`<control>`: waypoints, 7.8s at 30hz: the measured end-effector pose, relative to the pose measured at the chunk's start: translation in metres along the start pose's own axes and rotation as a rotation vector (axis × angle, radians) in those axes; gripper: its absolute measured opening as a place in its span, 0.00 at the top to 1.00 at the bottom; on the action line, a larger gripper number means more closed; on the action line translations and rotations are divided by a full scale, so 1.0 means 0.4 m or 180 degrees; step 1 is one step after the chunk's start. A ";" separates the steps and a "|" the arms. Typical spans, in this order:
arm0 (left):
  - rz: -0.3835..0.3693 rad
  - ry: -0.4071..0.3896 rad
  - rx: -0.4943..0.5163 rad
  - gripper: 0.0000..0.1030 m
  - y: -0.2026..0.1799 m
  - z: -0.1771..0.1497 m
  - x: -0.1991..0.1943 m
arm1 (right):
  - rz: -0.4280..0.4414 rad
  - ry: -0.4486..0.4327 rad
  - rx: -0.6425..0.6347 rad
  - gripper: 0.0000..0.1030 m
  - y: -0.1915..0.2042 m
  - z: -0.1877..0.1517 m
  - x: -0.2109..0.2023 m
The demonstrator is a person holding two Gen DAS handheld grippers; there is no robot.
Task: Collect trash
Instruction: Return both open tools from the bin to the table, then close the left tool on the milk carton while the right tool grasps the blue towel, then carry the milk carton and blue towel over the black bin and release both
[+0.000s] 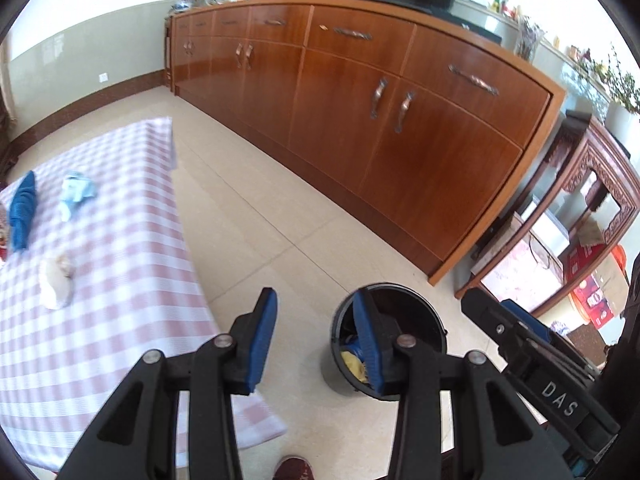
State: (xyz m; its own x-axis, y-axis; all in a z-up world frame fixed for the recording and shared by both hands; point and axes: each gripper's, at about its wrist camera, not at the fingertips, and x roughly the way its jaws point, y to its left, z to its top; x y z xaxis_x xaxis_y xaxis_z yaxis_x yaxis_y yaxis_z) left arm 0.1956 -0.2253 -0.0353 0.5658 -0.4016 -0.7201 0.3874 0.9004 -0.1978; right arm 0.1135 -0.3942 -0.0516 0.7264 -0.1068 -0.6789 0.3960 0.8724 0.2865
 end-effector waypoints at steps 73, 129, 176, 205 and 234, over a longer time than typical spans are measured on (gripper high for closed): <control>0.1385 -0.0179 -0.1586 0.60 0.986 0.066 0.005 | 0.1226 0.0847 -0.1267 0.34 1.129 -0.102 0.474; 0.1652 -0.0258 -0.1451 0.55 0.985 -0.004 -0.062 | 0.1366 0.0906 -0.1525 0.73 1.163 -0.195 0.454; 0.1030 -0.0582 -0.1176 0.71 0.766 -0.089 -0.282 | 0.1687 0.0450 -0.1318 0.69 0.928 -0.161 0.104; -0.0587 0.0208 0.0220 0.71 -0.081 -0.100 0.072 | -0.0050 0.0026 0.0148 0.69 -0.076 -0.053 -0.047; -0.0556 0.0929 0.0389 0.42 -0.294 -0.157 0.402 | -0.0454 0.0748 0.1069 0.51 -0.411 -0.050 0.271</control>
State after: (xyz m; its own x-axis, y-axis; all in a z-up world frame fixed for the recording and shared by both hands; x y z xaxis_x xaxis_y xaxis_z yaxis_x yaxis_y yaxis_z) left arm 0.1953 -0.3851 -0.1696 0.2585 -0.4671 -0.8456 0.5540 0.7888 -0.2663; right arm 0.1157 -0.5395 -0.1858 0.5189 -0.0697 -0.8520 0.6721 0.6491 0.3563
